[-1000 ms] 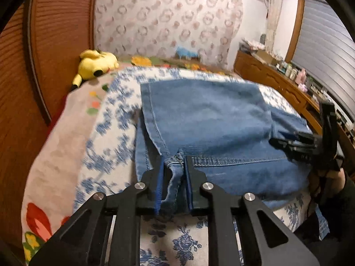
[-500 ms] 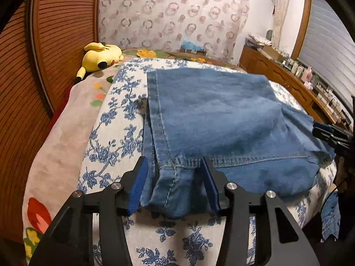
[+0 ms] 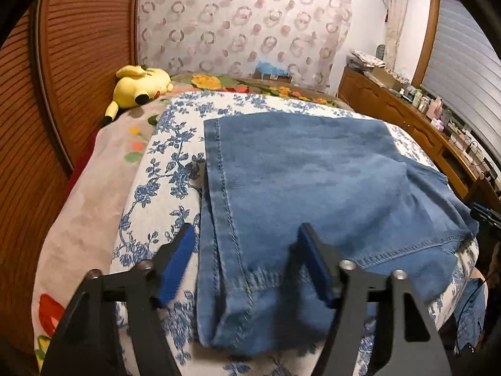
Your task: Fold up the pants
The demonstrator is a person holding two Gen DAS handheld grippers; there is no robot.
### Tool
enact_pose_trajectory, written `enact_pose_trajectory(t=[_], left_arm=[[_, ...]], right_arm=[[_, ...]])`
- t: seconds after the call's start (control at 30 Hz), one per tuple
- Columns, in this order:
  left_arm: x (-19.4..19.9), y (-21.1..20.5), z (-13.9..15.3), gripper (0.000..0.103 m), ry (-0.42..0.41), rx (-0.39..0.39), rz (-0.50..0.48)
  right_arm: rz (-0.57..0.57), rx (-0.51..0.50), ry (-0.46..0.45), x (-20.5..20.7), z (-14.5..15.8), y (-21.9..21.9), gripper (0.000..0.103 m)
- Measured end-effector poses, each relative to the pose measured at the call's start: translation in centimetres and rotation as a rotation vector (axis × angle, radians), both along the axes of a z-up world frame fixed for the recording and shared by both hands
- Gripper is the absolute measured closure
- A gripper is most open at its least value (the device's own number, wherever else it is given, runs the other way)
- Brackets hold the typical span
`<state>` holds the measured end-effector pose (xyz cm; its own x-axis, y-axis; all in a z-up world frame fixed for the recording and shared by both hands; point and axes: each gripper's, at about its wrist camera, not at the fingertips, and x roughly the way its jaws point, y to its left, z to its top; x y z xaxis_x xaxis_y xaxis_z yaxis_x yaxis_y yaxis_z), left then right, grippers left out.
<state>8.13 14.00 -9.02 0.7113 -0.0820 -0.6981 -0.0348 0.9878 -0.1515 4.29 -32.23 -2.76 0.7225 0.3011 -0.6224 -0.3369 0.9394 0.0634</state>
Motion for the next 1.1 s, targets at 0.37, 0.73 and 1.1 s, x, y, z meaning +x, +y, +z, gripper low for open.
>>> enact_pose_trajectory(t=[0.37, 0.73, 1.1], left_arm=[[1.2, 0.3, -2.1, 0.064, 0.074, -0.005, -0.025], [0.3, 1.4, 0.3, 0.087, -0.016, -0.017, 0.016], [-0.5, 1.6, 1.8, 0.069, -0.07, 0.041, 0.041]], right_arm=[[-0.083, 0.03, 0.049, 0.1, -1.2, -3.2, 0.053], [-0.105, 0.031, 0.039, 0.3, -1.2, -3.7, 0.053], [-0.138, 0.038, 0.026, 0.1, -0.8, -5.8, 0.053]])
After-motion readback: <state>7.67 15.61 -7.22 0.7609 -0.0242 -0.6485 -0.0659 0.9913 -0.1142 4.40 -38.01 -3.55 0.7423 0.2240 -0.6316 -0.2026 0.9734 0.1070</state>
